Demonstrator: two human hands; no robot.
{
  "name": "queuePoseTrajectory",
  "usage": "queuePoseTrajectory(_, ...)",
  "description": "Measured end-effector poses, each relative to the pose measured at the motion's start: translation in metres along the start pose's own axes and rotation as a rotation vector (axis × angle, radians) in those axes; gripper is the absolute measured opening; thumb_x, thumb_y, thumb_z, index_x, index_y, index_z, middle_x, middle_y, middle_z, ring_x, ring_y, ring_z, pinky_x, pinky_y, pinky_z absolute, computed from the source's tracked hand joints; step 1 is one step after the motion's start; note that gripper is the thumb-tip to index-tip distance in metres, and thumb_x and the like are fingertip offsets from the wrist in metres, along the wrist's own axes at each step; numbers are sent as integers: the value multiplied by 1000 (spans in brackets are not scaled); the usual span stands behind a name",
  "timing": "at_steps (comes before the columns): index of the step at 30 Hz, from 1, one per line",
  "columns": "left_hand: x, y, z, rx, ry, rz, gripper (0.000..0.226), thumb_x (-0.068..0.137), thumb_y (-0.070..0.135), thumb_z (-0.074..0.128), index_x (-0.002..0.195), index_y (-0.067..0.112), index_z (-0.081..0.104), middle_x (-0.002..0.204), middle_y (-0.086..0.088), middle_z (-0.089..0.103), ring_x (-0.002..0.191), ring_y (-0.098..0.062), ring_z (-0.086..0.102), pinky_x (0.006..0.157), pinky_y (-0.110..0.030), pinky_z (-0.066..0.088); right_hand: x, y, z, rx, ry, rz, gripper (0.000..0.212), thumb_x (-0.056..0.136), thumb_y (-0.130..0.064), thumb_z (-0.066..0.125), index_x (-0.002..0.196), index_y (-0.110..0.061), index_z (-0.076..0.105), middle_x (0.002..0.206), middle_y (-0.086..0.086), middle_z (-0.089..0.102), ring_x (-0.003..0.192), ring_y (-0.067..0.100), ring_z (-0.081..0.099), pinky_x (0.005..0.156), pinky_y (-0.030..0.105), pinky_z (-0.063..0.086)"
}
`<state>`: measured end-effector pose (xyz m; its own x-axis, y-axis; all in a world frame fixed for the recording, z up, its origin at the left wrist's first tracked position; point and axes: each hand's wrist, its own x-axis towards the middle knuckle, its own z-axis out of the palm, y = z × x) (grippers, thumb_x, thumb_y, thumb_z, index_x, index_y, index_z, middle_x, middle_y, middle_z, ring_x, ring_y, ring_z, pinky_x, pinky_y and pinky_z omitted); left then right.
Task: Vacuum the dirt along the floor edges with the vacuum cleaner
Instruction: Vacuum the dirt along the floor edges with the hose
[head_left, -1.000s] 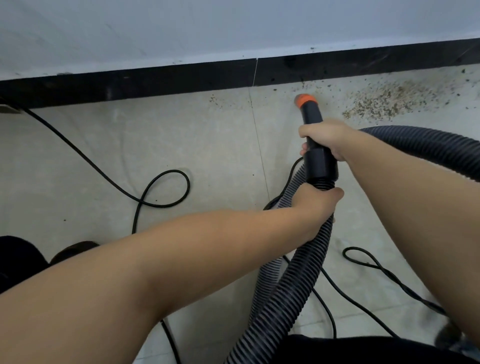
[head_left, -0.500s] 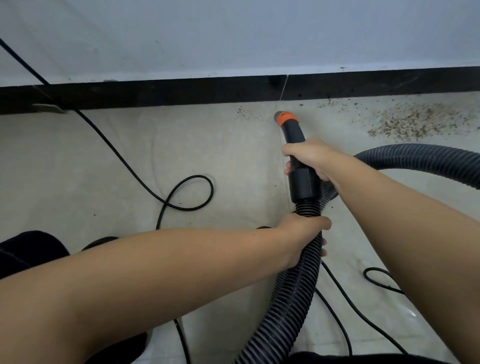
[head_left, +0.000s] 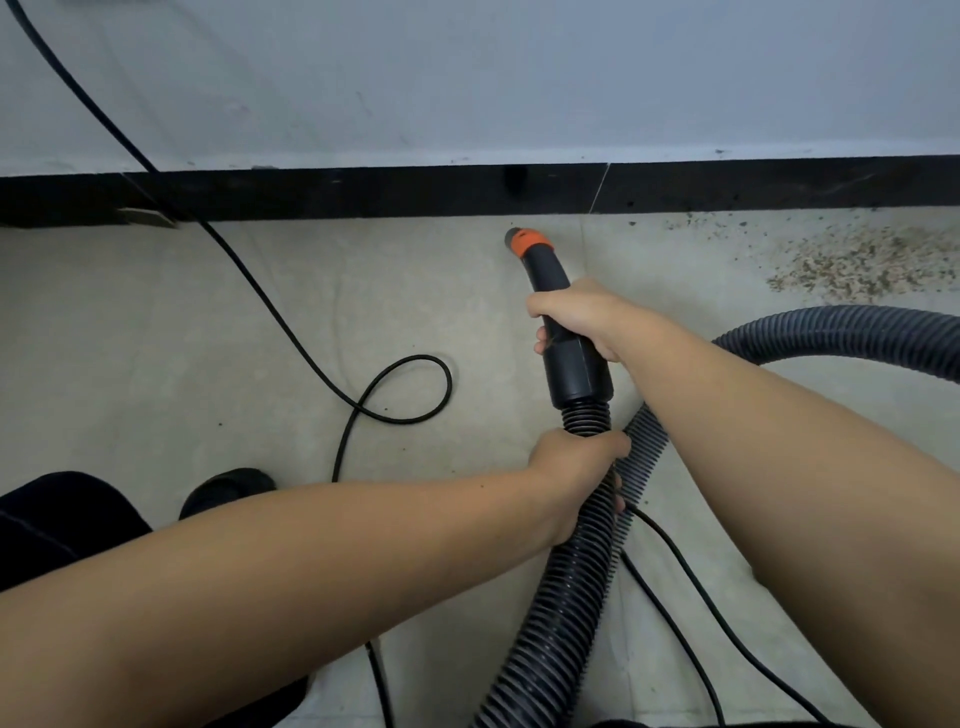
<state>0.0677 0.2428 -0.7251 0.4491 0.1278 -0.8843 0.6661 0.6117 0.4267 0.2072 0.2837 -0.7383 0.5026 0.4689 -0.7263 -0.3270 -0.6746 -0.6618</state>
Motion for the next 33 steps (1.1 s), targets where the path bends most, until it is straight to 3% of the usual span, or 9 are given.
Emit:
queuePoseTrajectory(6, 2, 3, 18, 1, -6, 5, 11, 85, 13, 62, 80, 8, 52, 66, -9, 53, 45, -19, 50, 50, -26, 47, 6, 9, -27, 1, 47, 5, 18, 81, -11, 61, 95, -9, 50, 48, 2, 64, 46, 15, 65, 46, 23, 52)
queuePoseTrajectory(10, 6, 9, 2, -28, 52, 21, 12, 85, 12, 62, 80, 8, 52, 60, -8, 52, 44, -19, 50, 45, -24, 46, 14, -2, -8, 25, 9, -4, 18, 80, -9, 61, 94, -8, 49, 50, 4, 64, 46, 17, 65, 47, 24, 53)
queuePoseTrajectory(16, 8, 14, -14, -25, 59, 27, 14, 86, 13, 61, 85, 6, 49, 61, -10, 52, 47, -22, 51, 50, -27, 45, 18, -15, 13, 4, -28, -31, 14, 81, -8, 60, 92, -8, 49, 52, 4, 62, 44, 17, 64, 44, 22, 51)
queuePoseTrajectory(26, 19, 16, 39, 161, -79, 22, 15, 87, 15, 62, 80, 9, 51, 65, -7, 51, 46, -18, 49, 44, -22, 44, 11, 24, -75, 165, 236, 49, 14, 84, -12, 61, 91, -9, 49, 58, 6, 61, 40, 14, 62, 39, 20, 48)
queuePoseTrajectory(33, 33, 24, 63, 227, -121, 28, 13, 88, 15, 61, 86, 9, 50, 68, -7, 50, 50, -18, 50, 47, -24, 43, 17, 37, -111, 256, 296, 84, 16, 81, -14, 62, 91, -8, 51, 57, 4, 62, 44, 16, 64, 50, 26, 52)
